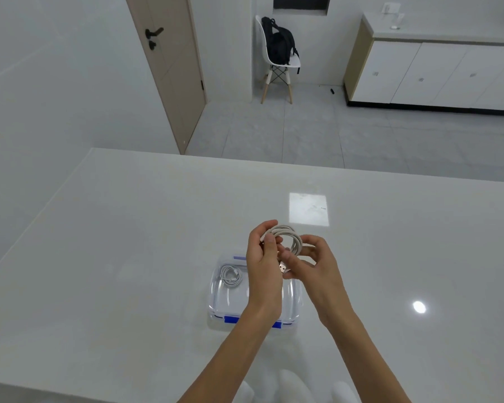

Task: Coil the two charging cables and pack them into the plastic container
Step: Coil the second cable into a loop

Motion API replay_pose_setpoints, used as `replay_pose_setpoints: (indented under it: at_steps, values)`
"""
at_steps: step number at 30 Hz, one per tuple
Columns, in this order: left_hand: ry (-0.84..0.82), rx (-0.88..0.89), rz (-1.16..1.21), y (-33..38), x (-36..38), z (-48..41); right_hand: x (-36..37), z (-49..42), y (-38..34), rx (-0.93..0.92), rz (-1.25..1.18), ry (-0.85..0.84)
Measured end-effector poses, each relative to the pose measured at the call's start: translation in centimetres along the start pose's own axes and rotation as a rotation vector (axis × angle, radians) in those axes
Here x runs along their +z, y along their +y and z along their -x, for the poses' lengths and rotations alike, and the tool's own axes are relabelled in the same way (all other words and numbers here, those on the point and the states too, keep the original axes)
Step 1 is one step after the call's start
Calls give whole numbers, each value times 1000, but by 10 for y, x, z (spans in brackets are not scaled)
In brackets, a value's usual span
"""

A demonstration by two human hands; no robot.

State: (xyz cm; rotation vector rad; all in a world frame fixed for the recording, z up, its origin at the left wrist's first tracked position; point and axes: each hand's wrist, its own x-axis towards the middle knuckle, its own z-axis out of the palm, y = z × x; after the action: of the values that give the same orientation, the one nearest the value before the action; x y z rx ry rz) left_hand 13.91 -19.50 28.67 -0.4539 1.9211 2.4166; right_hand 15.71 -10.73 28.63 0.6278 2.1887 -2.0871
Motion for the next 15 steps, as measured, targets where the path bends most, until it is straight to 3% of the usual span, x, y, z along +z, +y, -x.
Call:
replay_pose_setpoints:
  at_steps: [3, 6, 9, 12, 15]
  values:
    - [8, 126, -129, -1, 4, -1, 2, 2, 2, -25, 54, -19]
    - [1, 261, -327, -4, -3, -9, -8, 1, -1, -7, 186, -183]
    - [-196, 346, -518, 2, -17, -24, -31, -3, -11, -33, 320, -283]
    - [-440, 291, -779, 16, -26, -33, -44, -7, -26, -116, 354, -120]
    - [-558, 304, -793, 26, -23, -29, -36, -7, -34, -77, 235, -327]
